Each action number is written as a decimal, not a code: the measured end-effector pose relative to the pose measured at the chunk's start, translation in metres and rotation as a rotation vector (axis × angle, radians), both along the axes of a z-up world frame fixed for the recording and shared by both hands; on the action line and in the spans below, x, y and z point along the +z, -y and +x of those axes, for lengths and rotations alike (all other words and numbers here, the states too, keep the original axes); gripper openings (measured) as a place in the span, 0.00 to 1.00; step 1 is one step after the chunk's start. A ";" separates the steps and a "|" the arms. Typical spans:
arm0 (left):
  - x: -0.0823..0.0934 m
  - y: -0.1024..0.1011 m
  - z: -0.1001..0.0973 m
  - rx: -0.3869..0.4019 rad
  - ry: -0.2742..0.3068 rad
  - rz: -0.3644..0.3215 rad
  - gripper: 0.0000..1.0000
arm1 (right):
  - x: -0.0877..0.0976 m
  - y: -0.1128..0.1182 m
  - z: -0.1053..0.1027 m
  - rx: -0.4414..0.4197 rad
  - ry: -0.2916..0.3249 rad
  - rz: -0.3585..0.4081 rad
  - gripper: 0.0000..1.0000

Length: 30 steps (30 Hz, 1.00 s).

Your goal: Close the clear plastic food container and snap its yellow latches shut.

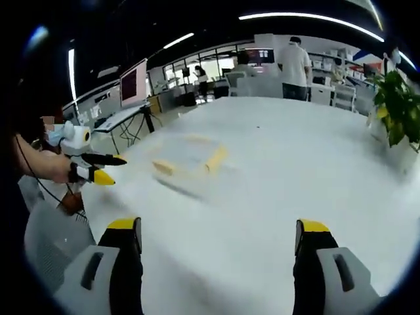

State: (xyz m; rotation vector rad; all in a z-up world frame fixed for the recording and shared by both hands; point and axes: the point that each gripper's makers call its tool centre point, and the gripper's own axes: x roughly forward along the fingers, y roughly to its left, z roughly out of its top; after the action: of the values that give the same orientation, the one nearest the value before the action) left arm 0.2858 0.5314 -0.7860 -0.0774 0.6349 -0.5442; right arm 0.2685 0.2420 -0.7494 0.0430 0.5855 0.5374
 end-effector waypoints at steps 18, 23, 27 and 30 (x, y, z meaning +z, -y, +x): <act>0.015 -0.008 -0.053 0.089 0.011 -0.035 0.83 | 0.017 0.023 -0.053 -0.046 0.015 0.076 0.96; 0.022 -0.010 -0.063 0.142 0.013 -0.049 0.82 | 0.021 0.026 -0.056 -0.031 0.021 0.112 0.96; 0.030 -0.008 -0.068 0.189 0.036 -0.055 0.82 | 0.026 0.022 -0.061 -0.002 0.035 0.143 0.96; 0.031 -0.004 -0.072 0.199 0.064 -0.029 0.80 | 0.026 0.015 -0.067 0.040 0.032 0.146 0.96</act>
State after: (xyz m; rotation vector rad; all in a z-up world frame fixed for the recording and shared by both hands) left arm 0.2142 0.5358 -0.7555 -0.1487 0.5497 -0.3621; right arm 0.2018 0.2274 -0.7233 0.1609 0.5160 0.6177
